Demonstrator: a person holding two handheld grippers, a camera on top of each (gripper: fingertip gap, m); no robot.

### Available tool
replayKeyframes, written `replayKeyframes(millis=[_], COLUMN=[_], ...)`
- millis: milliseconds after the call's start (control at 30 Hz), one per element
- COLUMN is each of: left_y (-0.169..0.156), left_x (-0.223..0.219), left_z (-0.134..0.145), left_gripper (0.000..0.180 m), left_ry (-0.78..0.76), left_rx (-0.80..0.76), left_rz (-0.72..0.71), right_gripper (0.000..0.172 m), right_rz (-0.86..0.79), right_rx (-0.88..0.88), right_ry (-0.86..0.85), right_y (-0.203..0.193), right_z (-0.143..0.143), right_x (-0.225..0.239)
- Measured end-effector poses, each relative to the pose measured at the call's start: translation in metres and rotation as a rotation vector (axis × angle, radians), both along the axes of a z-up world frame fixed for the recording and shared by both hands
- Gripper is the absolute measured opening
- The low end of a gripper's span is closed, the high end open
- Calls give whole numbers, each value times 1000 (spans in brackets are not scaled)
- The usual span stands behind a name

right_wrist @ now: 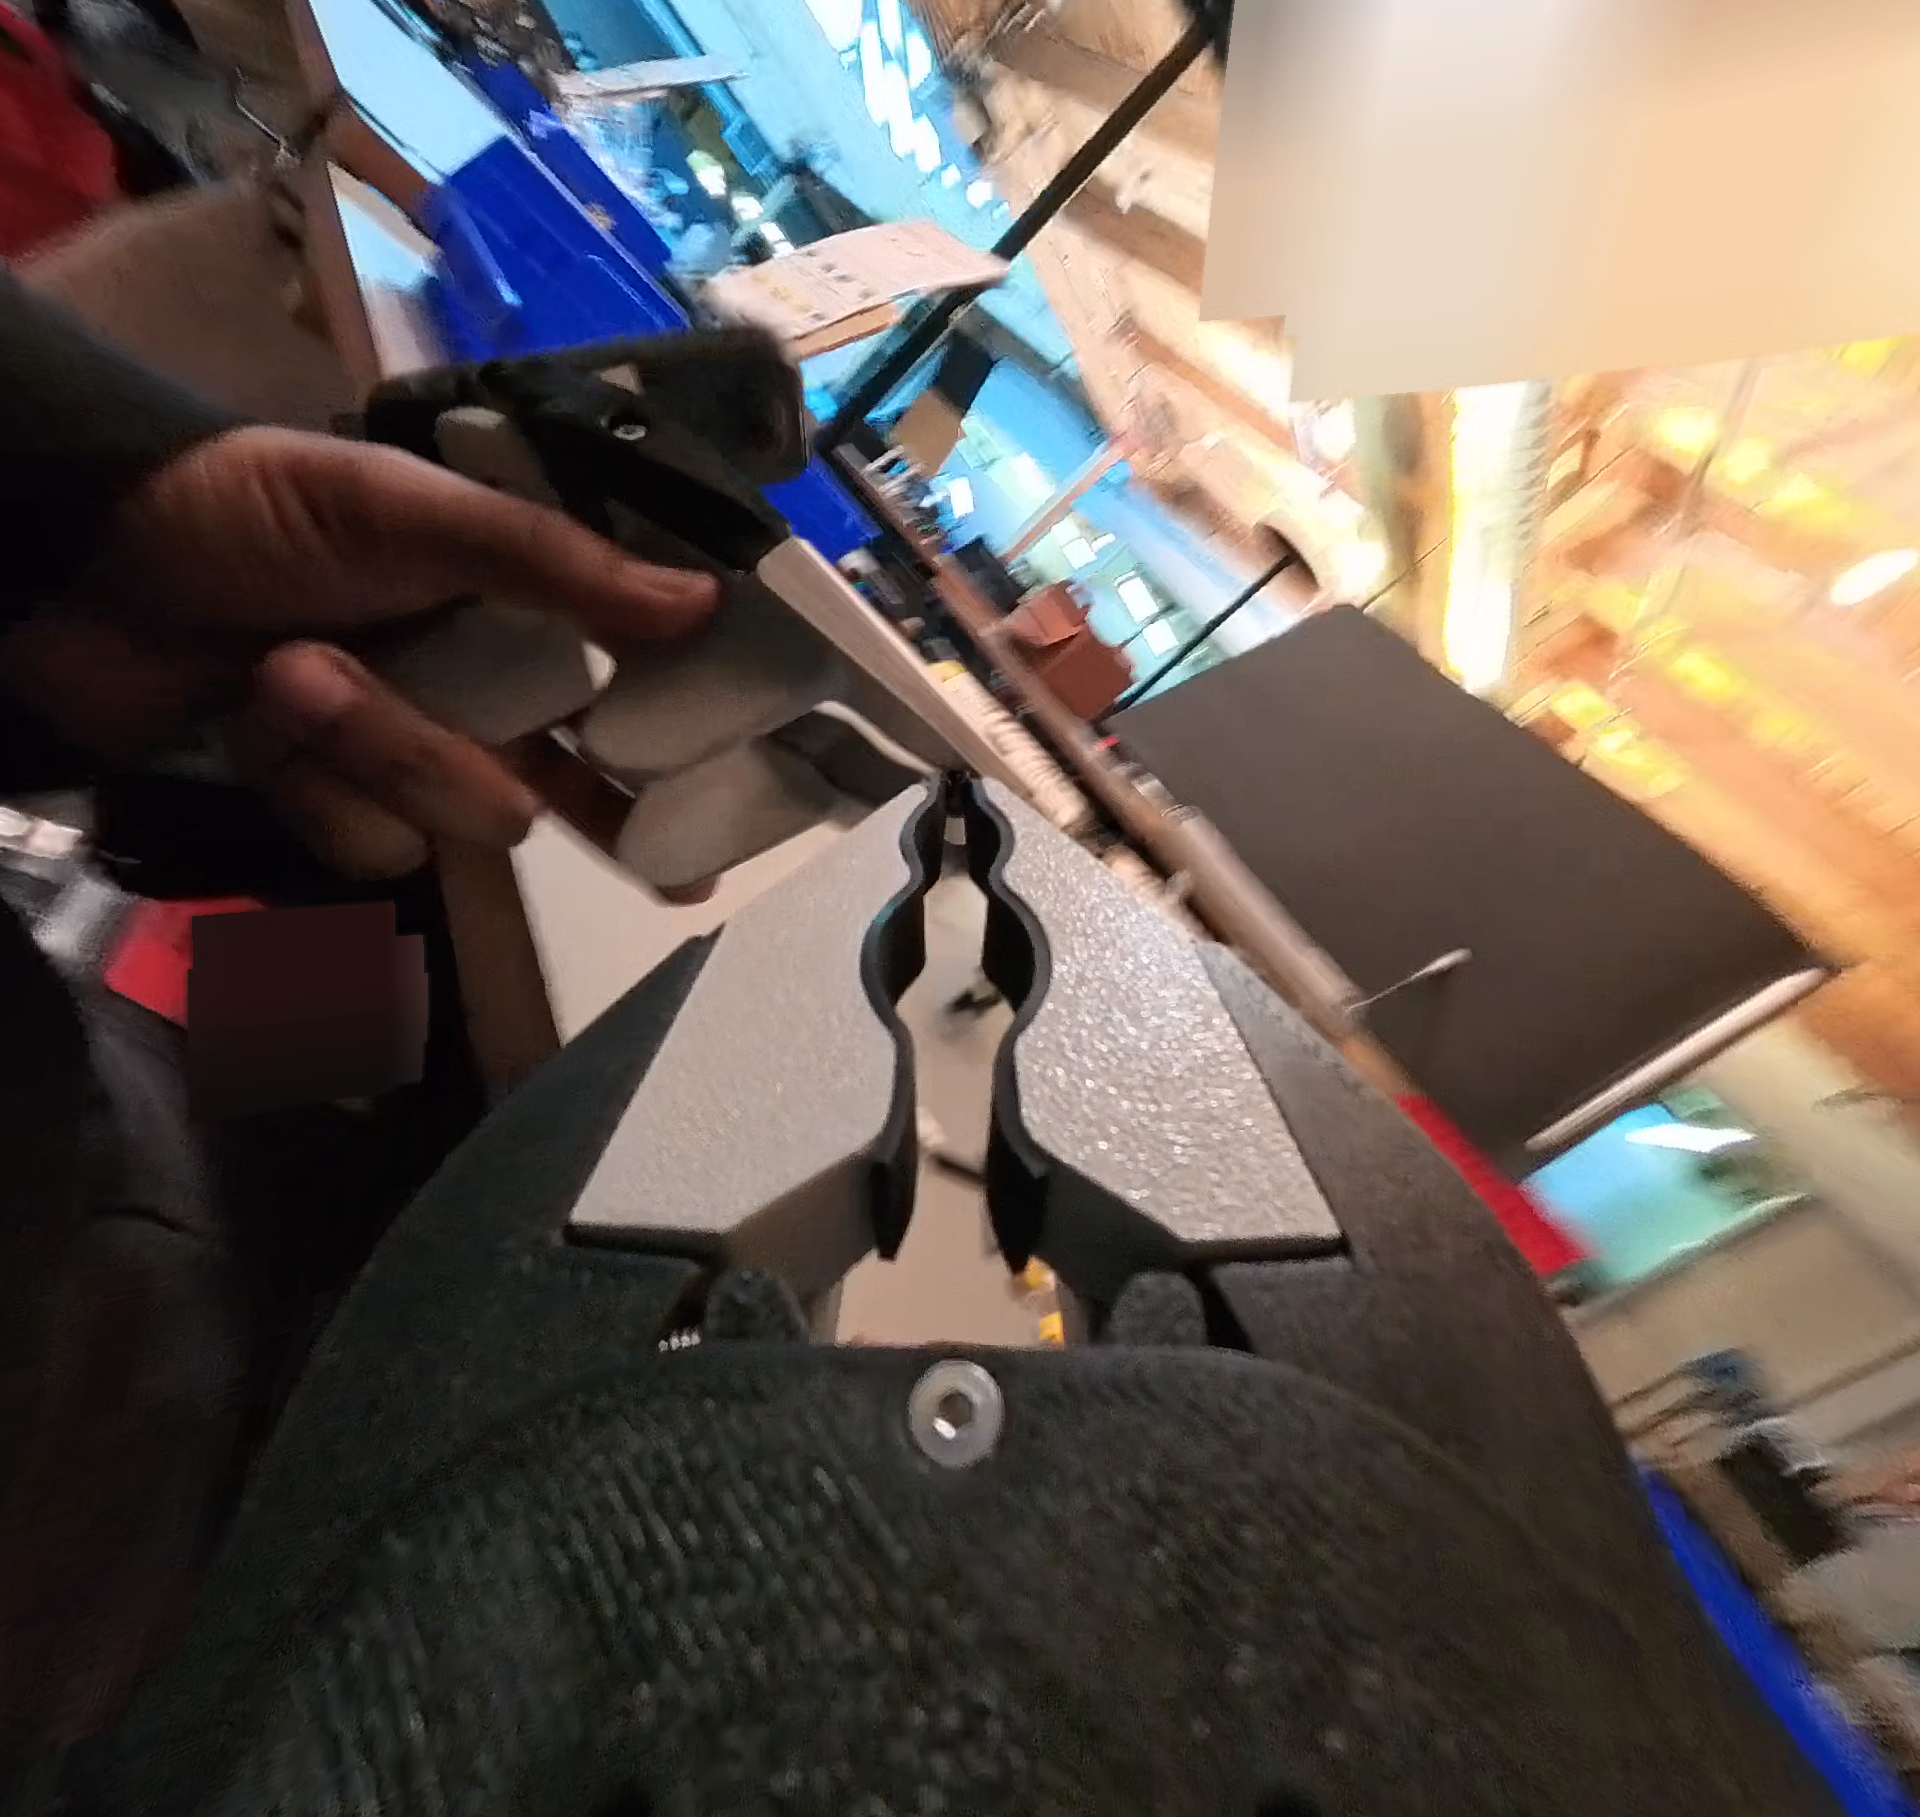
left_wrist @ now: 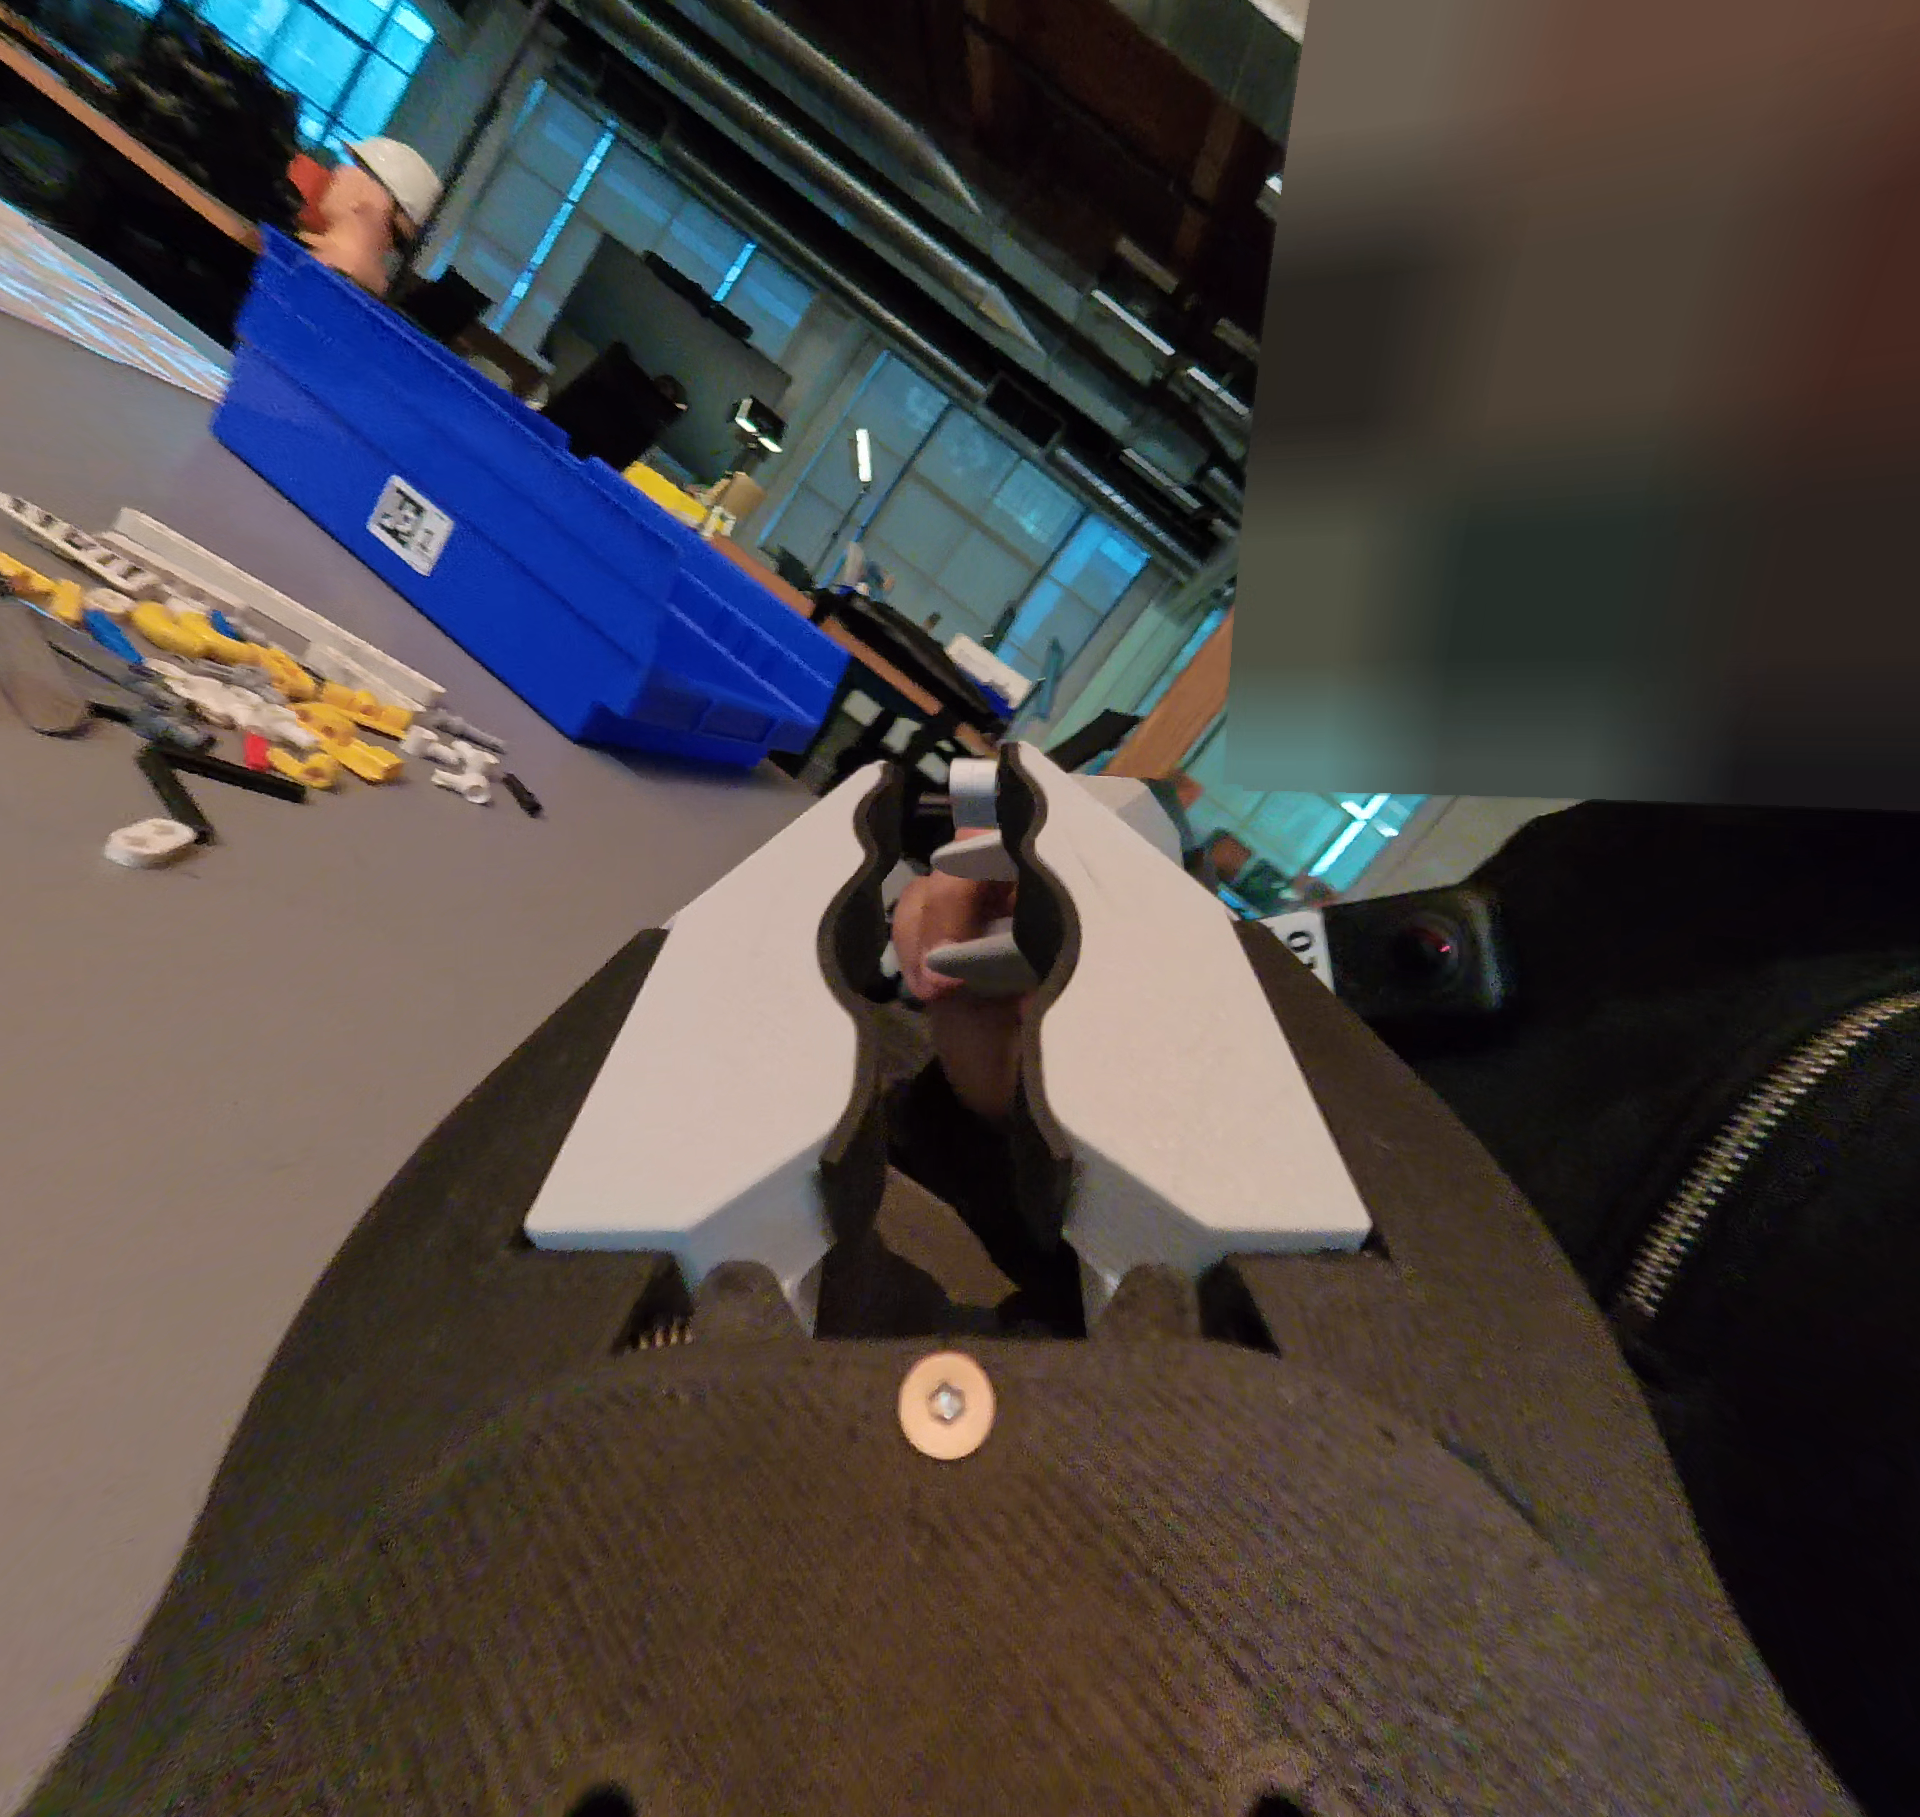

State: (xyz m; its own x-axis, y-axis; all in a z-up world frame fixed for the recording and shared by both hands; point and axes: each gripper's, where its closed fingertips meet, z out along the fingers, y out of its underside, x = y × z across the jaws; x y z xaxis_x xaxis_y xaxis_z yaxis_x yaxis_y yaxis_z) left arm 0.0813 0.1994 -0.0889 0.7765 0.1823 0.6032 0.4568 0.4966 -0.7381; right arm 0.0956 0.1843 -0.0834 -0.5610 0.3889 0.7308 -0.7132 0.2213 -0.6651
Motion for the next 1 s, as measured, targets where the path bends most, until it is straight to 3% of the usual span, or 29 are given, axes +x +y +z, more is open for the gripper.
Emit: replayKeyframes(millis=[133, 267, 467, 733, 1000], left_y=[0, 3, 2, -4, -4], left_x=[9, 16, 12, 10, 5], left_z=[3, 7, 5, 7, 3], left_gripper=[28, 33, 22, 25, 18], left_ry=[-39, 0, -4, 4, 22], left_rx=[124, 119, 89, 114, 36], left_rz=[-133, -173, -151, -136, -73], right_gripper=[2, 1, 2, 1, 1], right_rz=[15, 69, 107, 88, 73], right_rx=[4, -34, -46, -17, 3], right_ry=[10, -45, -99, -88, -82], right_y=[-1, 2, 5, 4, 3], right_z=[0, 3, 1, -4, -7], right_x=[2, 5, 4, 2, 1])
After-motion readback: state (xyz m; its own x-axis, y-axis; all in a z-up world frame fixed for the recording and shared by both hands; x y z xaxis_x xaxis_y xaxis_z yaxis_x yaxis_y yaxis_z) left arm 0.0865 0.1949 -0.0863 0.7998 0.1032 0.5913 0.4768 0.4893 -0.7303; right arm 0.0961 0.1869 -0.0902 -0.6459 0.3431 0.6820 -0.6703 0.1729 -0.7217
